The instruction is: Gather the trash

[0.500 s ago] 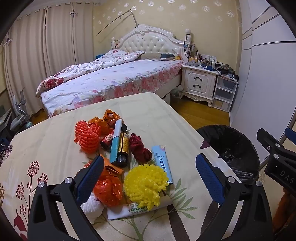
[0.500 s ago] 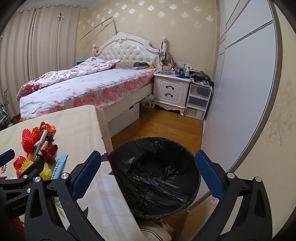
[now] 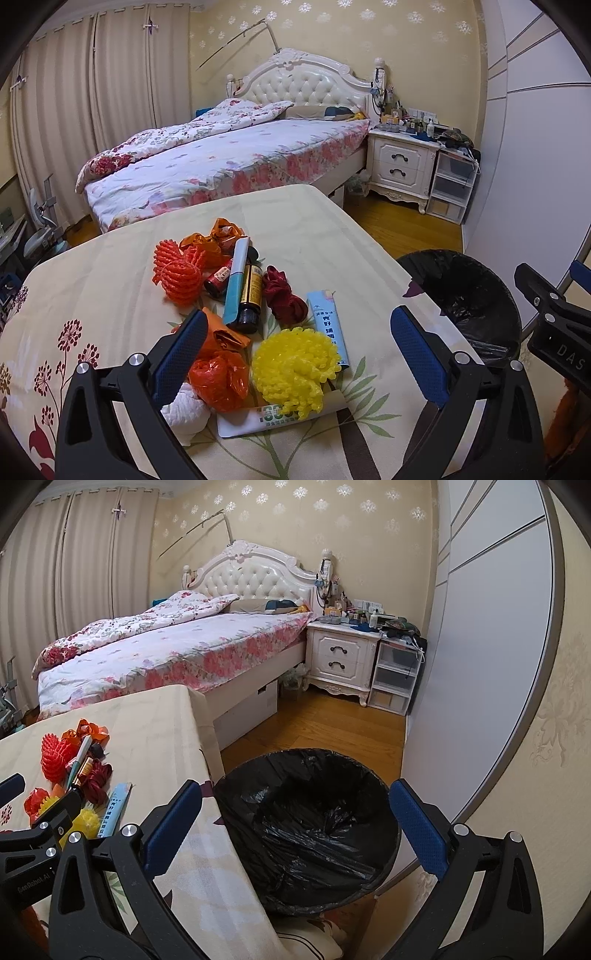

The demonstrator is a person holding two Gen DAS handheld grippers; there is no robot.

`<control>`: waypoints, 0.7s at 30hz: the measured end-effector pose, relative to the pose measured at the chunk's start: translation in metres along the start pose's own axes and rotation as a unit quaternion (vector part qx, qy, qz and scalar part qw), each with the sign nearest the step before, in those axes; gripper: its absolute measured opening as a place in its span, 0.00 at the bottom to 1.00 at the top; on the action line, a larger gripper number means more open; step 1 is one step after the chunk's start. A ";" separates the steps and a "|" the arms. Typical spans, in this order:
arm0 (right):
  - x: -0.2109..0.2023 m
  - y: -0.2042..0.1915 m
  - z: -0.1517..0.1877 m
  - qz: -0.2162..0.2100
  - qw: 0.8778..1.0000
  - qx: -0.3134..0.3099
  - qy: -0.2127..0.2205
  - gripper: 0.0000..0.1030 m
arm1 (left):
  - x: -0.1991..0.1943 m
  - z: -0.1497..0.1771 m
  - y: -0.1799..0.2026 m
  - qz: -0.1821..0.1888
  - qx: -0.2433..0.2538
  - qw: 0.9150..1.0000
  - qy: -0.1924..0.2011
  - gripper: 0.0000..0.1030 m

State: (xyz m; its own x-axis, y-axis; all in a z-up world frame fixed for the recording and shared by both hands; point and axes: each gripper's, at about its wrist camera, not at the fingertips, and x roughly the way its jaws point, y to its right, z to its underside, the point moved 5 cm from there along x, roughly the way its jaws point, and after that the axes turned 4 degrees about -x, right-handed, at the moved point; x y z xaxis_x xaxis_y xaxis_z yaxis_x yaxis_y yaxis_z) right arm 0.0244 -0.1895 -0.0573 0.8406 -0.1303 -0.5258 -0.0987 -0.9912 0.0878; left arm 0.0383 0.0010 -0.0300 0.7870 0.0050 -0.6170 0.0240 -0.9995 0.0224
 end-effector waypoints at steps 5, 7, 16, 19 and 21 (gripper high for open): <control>0.001 0.000 0.000 0.000 1.000 -0.001 0.000 0.96 | -0.002 -0.001 -0.003 0.000 0.000 1.000 -0.001 0.94; 0.002 0.002 0.002 0.000 1.000 -0.001 0.000 0.96 | -0.001 0.002 -0.003 0.000 0.000 1.000 -0.001 0.94; 0.001 -0.002 0.000 0.001 1.000 -0.001 -0.001 0.96 | -0.001 0.002 -0.003 0.000 0.000 1.000 -0.002 0.94; 0.001 -0.002 -0.001 0.002 1.000 -0.002 -0.001 0.96 | -0.001 0.002 -0.002 -0.001 0.000 1.000 -0.002 0.94; 0.001 -0.002 -0.001 0.001 1.000 -0.001 -0.002 0.96 | -0.001 0.002 -0.003 -0.001 -0.001 1.000 -0.003 0.94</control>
State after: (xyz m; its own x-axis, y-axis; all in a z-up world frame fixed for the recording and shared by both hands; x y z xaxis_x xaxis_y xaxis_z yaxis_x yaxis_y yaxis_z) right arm 0.0256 -0.1876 -0.0573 0.8386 -0.1333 -0.5281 -0.0999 -0.9908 0.0915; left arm 0.0359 0.0039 -0.0307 0.7836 0.0059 -0.6213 0.0258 -0.9994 0.0232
